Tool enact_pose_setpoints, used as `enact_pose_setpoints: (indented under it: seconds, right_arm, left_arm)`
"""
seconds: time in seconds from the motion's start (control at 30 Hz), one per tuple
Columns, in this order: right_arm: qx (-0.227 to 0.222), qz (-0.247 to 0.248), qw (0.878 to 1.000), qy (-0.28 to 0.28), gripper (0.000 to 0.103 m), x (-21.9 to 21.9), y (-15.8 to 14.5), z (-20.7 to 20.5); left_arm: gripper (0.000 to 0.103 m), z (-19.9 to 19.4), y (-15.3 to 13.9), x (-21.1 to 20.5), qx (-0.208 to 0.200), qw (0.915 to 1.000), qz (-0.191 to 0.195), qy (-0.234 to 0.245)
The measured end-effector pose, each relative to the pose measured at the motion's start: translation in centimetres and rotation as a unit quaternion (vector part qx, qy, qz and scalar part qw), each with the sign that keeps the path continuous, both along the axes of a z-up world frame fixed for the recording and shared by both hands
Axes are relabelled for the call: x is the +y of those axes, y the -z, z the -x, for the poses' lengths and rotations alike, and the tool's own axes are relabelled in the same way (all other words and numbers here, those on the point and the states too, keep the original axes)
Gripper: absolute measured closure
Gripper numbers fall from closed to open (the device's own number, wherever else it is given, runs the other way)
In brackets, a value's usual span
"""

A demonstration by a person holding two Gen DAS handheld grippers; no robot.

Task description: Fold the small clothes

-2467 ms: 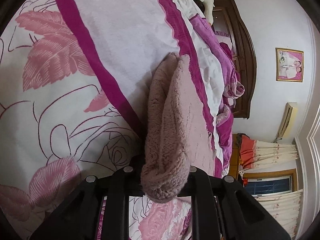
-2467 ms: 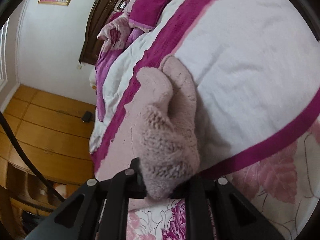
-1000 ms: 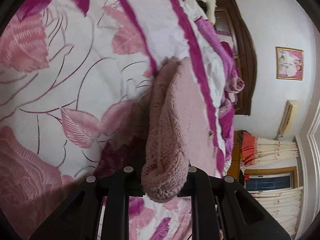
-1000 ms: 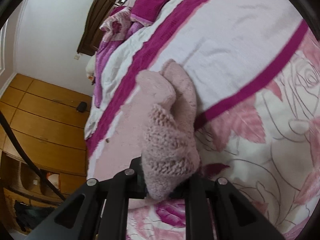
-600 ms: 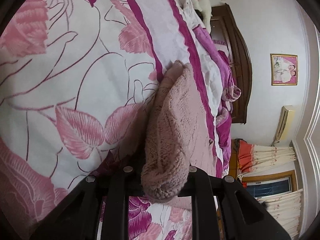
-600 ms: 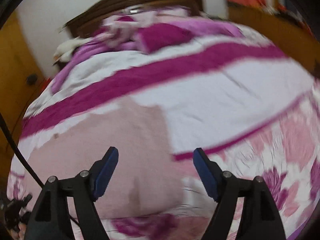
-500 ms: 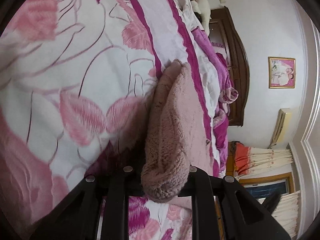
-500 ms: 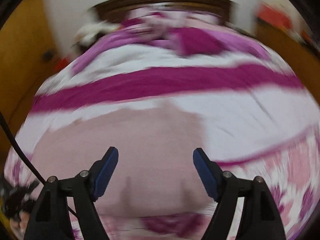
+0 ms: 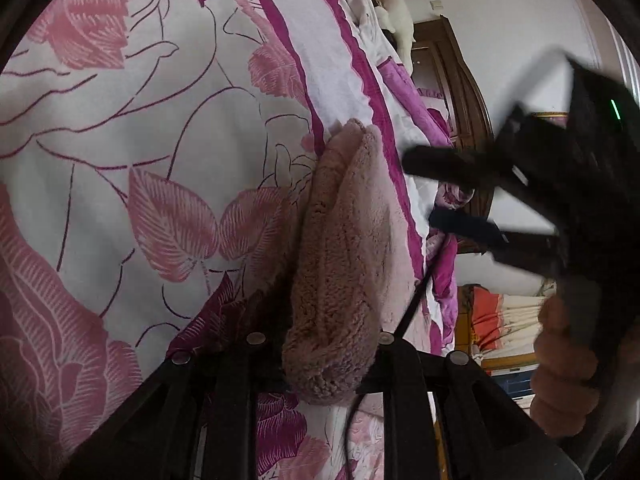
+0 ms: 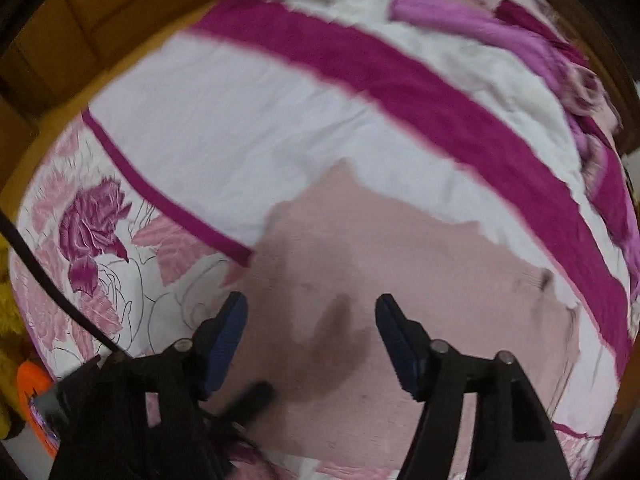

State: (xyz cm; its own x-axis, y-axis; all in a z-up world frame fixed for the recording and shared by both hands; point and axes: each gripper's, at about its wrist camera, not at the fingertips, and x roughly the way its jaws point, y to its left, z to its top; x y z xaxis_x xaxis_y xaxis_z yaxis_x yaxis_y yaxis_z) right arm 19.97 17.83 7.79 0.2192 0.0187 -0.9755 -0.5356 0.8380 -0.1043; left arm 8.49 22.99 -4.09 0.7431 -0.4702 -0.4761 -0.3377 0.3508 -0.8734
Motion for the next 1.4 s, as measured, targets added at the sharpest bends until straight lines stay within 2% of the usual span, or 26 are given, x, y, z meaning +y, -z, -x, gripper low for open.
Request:
enact_pose_setpoints:
  seconds: [0.17, 0.23, 0.27, 0.3, 0.4, 0.5, 0.57, 0.6, 0.73, 0.83, 0.9, 1.07, 1.2, 1.33, 1.4]
  right_arm:
    - [0.011, 0.074, 0.997, -0.004, 0.035, 3.6, 3.4, 0.3]
    - [0.019, 0.086, 0.996, -0.006, 0.037, 4.7, 4.3, 0.4]
    - [0.026, 0.091, 0.995, -0.015, 0.044, 5.3, 4.7, 0.7]
    - [0.027, 0.097, 0.995, -0.022, 0.046, 5.9, 4.9, 1.0]
    - [0.004, 0.157, 0.987, -0.042, 0.048, 7.2, 5.7, 2.2]
    - [-0.013, 0.212, 0.977, -0.03, 0.06, 7.7, 6.6, 2.9]
    - [-0.011, 0.228, 0.974, -0.007, 0.075, 7.4, 6.9, 2.9]
    - [-0.006, 0.23, 0.973, 0.007, 0.078, 7.2, 7.0, 2.7]
    - [0.007, 0.207, 0.978, 0.039, 0.087, 6.0, 6.8, 1.5]
    - [-0.002, 0.186, 0.983, 0.012, 0.09, 5.7, 6.4, 1.8]
    - [-0.001, 0.158, 0.987, 0.013, 0.09, 5.7, 5.6, 2.0]
    - [0.007, 0.118, 0.993, 0.014, 0.092, 5.9, 3.2, 2.3]
    - [-0.001, 0.099, 0.995, -0.002, 0.092, 5.3, 0.9, 2.3]
    - [-0.001, 0.071, 0.997, -0.001, 0.092, 3.4, -0.8, 2.1]
    - [-0.001, 0.055, 0.999, 0.0, 0.092, 2.0, -1.8, 1.8]
  left_arm:
    - [0.103, -0.1, 0.1, 0.2, 0.001, 1.0, 0.006, -0.005]
    - [0.103, 0.0, -0.2, -0.1, -0.007, 0.9998, -0.015, -0.011]
    - [0.103, 0.2, -0.3, -0.4, -0.012, 0.9994, -0.027, -0.015]
    - [0.103, 0.4, -0.6, -0.7, -0.016, 0.9987, -0.044, -0.022]
    - [0.103, 0.5, -1.1, -1.4, -0.017, 0.9967, -0.074, -0.028]
    - [0.103, 0.6, -1.1, -1.6, -0.016, 0.9964, -0.077, -0.032]
    - [0.103, 0.6, -0.9, -1.3, -0.013, 0.9974, -0.063, -0.031]
    - [0.103, 0.6, -0.8, -1.2, -0.011, 0.9976, -0.061, -0.03]
    - [0.103, 0.4, -0.9, -0.8, -0.012, 0.9978, -0.06, -0.026]
    - [0.103, -0.2, -1.7, -1.1, 0.0, 0.9966, -0.082, -0.01]
    - [0.103, -1.0, -2.6, -1.3, 0.003, 0.9961, -0.088, -0.005]
    - [0.103, -1.6, -3.2, 0.4, 0.01, 0.9988, -0.048, 0.006]
    - [0.103, -1.5, -4.8, 0.3, 0.002, 0.9974, -0.07, 0.015]
    - [0.103, -1.9, -8.0, -2.0, -0.019, 0.9901, -0.135, 0.033]
    - [0.103, -2.3, -9.2, -2.8, -0.023, 0.9881, -0.147, 0.039]
